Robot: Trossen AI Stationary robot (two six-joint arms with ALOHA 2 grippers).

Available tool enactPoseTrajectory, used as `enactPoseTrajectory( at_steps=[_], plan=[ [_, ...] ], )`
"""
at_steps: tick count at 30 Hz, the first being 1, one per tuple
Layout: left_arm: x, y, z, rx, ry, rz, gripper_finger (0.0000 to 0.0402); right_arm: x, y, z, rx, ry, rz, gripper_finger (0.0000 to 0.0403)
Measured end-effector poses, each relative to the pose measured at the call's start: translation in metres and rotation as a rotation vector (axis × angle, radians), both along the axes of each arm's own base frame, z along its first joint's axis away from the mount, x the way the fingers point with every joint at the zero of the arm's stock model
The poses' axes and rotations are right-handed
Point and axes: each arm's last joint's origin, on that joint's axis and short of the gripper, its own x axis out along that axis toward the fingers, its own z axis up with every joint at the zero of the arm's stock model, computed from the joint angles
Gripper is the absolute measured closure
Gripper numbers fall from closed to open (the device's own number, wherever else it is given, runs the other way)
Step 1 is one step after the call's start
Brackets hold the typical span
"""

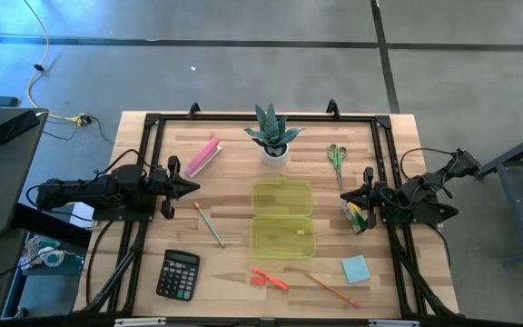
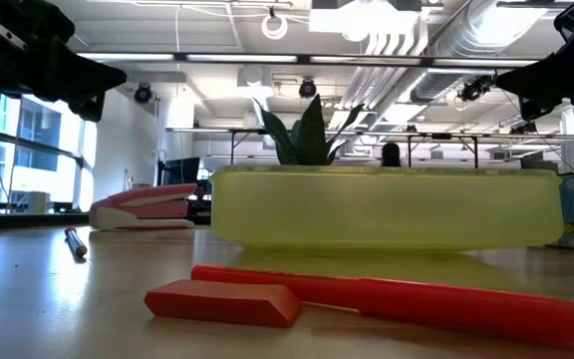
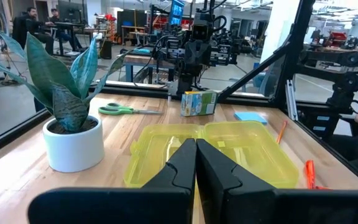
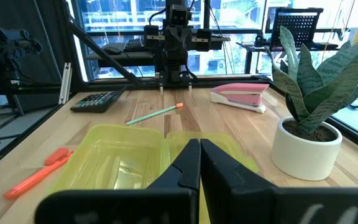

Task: Pack school essentials
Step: Put the blue pencil into the supply box

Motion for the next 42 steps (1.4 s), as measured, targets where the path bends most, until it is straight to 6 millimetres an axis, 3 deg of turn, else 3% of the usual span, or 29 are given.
enactPoseTrajectory(
  at_steps=[12, 23, 27, 36, 42],
  plan=[
    [0.0, -0.002, 0.001, -0.001, -0.007, -0.079, 0.0392, 0.0, 0.0, 0.0, -0.001, 0.0, 0.0, 0.0403],
    [0.0, -0.002, 0.0, 0.013, -0.003, -0.072, 0.0261, 0.0, 0.0, 0.0, 0.0, 0.0, 0.0, 0.0403],
    [0.0, -0.002, 0.003, 0.055, -0.021, -0.07, 0.0232, 0.0, 0.0, 0.0, 0.0, 0.0, 0.0, 0.0403],
    [-0.004, -0.003, 0.031, 0.166, -0.208, -0.068, 0.023, 0.0, 0.0, 0.0, 0.0, 0.0, 0.0, 0.0403],
    [-0.002, -0.003, 0.057, 0.238, -0.13, -0.093, 0.0233, 0.0, 0.0, 0.0, 0.0, 0.0, 0.0, 0.0403]
  ],
)
